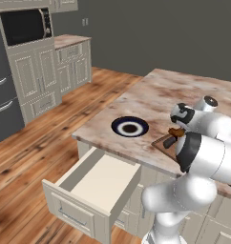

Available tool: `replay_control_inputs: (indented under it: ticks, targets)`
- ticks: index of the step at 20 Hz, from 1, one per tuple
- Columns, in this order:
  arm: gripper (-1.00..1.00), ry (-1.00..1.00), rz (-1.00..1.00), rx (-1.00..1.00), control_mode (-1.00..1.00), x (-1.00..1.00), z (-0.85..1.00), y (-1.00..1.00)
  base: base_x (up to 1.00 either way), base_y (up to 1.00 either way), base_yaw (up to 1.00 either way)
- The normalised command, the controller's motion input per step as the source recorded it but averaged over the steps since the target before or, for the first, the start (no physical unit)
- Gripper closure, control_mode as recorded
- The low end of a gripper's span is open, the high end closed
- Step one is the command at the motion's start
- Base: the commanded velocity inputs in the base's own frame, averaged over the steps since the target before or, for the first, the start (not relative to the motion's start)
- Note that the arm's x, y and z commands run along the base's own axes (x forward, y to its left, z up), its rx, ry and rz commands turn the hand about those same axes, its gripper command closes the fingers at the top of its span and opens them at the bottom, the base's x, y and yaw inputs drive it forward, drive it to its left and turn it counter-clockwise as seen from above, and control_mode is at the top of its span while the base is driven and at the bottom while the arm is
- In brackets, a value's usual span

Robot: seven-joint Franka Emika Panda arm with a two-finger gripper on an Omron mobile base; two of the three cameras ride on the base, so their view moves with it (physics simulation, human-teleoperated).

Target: Pick up the knife from the drawer and place it on the cutting board. Then place the meat from the plate to the cutting board.

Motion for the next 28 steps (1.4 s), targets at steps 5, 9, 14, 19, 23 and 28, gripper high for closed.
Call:
replay_control_inputs:
  ticks: [5,9,14,19,23,28]
  targets:
    - [1.00,0.02,0.00,0.00,-1.00,0.00,-0.08,-0.44,0.00,0.00,0.00]
    - [1.00,0.05,0.00,0.00,-1.00,0.00,-0.22,-0.35,0.00,0.00,0.00]
    - [1.00,0.07,0.00,0.00,-1.00,0.00,-0.32,-0.12,0.00,0.00,0.00]
    - [1.00,0.06,0.00,0.00,-1.00,0.02,-0.30,-0.06,0.00,0.00,0.00]
    - [1.00,0.04,0.00,0.00,-1.00,0.00,-0.24,-0.11,0.00,0.00,0.00]
    - [1.00,0.01,0.00,0.00,-1.00,0.00,-0.14,-0.02,0.00,0.00,0.00]
